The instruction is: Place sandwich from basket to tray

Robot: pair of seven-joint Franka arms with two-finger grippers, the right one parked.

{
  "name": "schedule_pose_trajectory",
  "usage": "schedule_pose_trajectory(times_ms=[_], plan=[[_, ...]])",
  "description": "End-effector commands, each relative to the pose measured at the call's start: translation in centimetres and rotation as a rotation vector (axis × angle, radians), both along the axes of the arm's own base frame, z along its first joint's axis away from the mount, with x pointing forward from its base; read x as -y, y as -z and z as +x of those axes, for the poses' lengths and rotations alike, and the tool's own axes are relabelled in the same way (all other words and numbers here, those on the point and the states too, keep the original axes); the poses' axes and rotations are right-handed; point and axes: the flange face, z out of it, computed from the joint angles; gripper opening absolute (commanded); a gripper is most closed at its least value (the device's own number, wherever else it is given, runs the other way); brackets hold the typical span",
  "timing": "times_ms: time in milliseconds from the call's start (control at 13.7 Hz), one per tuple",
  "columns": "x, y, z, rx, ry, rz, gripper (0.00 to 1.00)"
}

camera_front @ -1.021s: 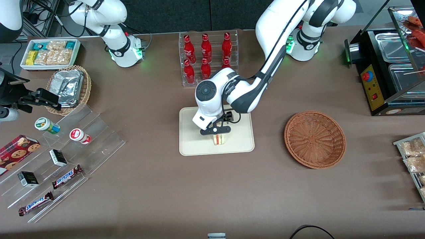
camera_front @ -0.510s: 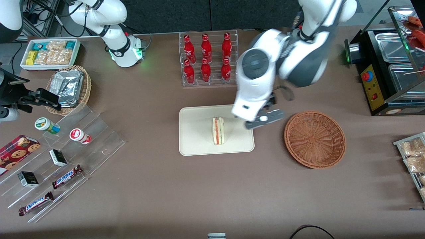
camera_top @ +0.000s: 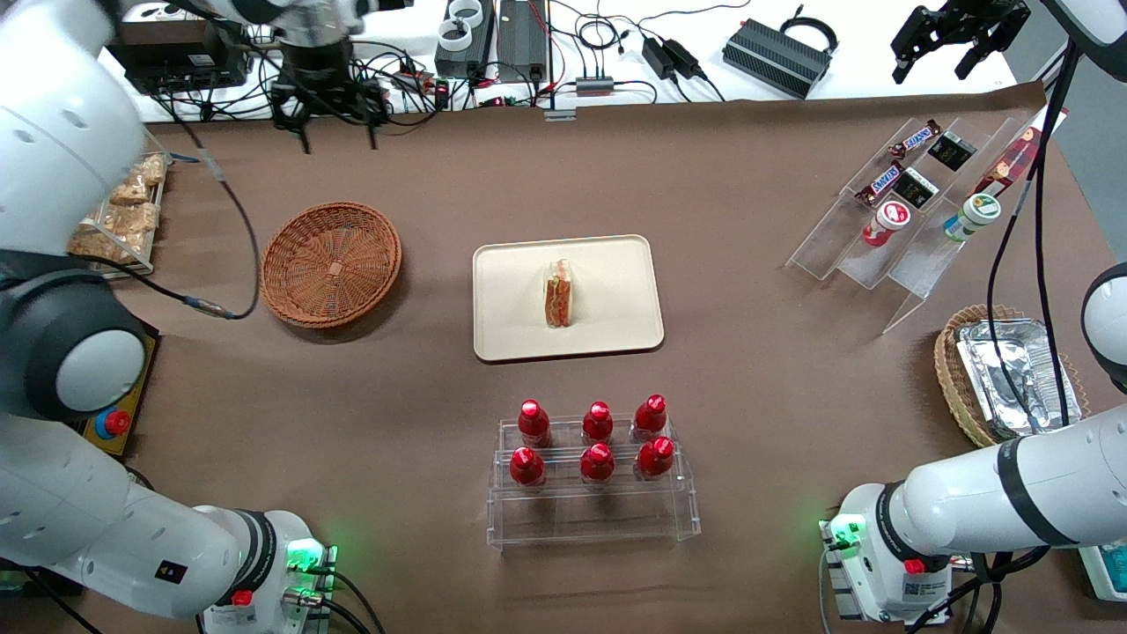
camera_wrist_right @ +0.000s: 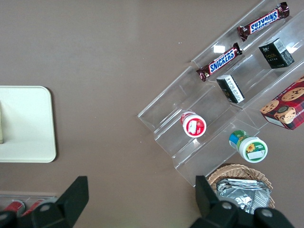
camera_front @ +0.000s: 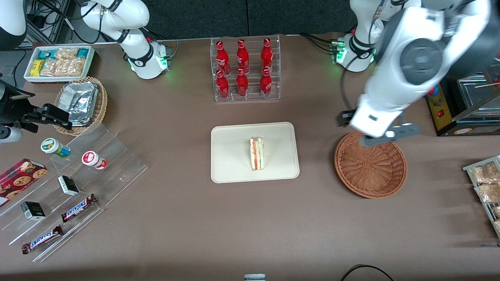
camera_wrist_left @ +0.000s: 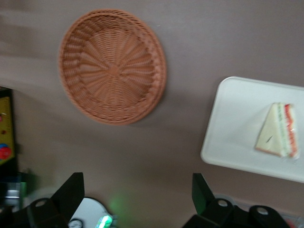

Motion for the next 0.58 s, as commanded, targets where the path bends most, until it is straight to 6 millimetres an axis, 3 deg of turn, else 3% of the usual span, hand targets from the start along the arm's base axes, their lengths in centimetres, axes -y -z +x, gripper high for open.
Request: schedule_pose_trajectory(times_ms=[0, 292, 510], plan=[[-5.9, -1.3, -1.2, -0.028, 0.066, -0.054, 1.0], [-15.0, -2.5, -1.4, -0.031, 0.159, -0.111, 1.0], [-18.9, -3.1, -1.3, -0.022, 0.201, -0.171, 1.0]])
